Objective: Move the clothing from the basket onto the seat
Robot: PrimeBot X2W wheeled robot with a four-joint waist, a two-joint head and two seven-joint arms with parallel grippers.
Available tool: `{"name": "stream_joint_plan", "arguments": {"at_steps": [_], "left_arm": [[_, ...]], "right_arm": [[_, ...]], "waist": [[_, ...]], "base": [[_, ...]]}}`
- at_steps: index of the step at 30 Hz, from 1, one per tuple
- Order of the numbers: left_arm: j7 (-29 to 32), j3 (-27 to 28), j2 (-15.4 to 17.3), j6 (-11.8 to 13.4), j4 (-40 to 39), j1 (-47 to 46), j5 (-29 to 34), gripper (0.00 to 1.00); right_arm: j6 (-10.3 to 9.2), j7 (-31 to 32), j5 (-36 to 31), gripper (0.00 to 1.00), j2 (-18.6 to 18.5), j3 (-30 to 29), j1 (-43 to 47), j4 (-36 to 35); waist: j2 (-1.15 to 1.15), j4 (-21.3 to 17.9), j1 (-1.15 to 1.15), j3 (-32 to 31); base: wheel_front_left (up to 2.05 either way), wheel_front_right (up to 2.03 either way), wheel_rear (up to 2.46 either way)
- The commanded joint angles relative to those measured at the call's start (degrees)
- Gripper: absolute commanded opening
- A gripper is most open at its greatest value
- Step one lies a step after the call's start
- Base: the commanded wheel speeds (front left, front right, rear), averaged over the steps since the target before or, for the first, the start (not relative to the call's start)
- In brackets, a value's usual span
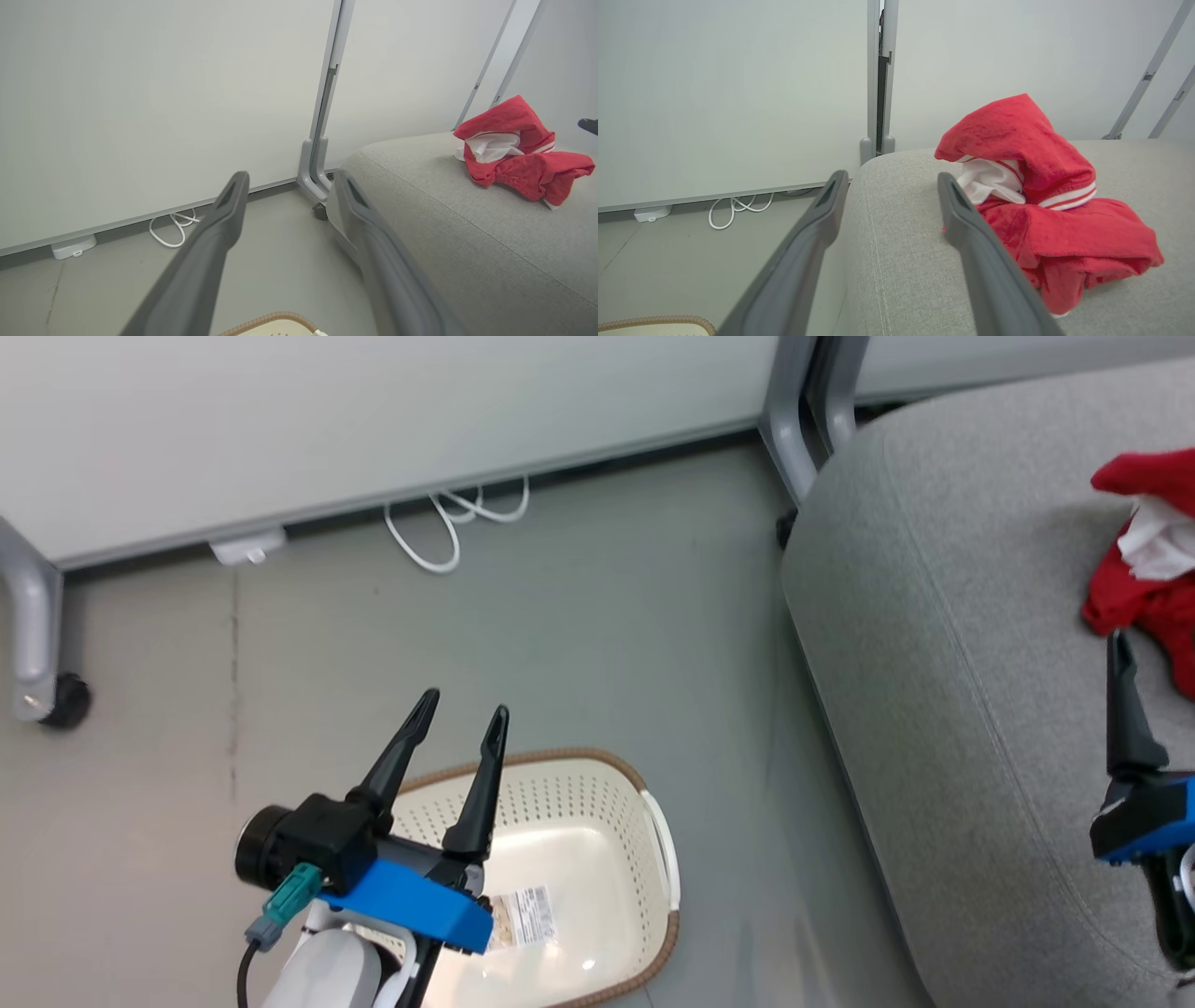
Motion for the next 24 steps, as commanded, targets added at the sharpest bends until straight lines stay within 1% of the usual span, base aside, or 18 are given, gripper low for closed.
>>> {"name": "stream_joint_plan", "arguments": {"at_steps": [1, 5, 9, 16, 20, 24], "left_arm": [[-0.15, 0.87, -0.33, -0.09, 0.31, 1.22, -0.13, 1.00], [-0.15, 3.27, -1.07, -0.09, 1.43, 3.81, 0.49, 1.00], [-0.15, 5.73, -1.87, -0.09, 2.63, 5.90, 0.97, 1.00], [-0.14, 9.71, -2.72, -0.09, 4.20, 8.40, 1.56, 1.00], [-0.15, 11.31, -2.92, -0.09, 4.86, 9.57, 1.70, 1.00], [-0.14, 12.27, -2.77, -0.09, 6.06, 10.33, 2.13, 1.00]], "right_arm": [[0.01, 0.33, -0.14, 1.00, 0.32, 0.14, 1.92, -1.07], [0.02, 0.57, -1.13, 1.00, 2.58, 0.86, 6.15, -4.20], [0.01, -0.29, -2.35, 1.00, 4.78, 1.73, 9.75, -5.76], [0.01, -2.14, -3.67, 1.00, 7.52, 2.66, 14.31, -6.26], [0.01, -3.11, -3.94, 1.00, 9.01, 2.83, 16.50, -6.62], [0.01, -3.77, -3.35, 1.00, 10.01, 4.45, 18.13, -5.88]], "waist": [[0.00, 2.12, 0.01, -4.28], [0.00, 4.07, 0.01, -7.30], [0.00, 6.01, 0.01, -9.32], [0.00, 9.66, 0.01, -12.18], [0.00, 11.44, 0.01, -13.42], [0.00, 12.73, 0.01, -14.05]], "base": [[0.00, 0.00, 0.00], [0.00, 0.00, 0.00], [0.00, 0.00, 0.00], [0.00, 0.00, 0.00], [0.00, 0.00, 0.00], [0.00, 0.00, 0.00]]}}
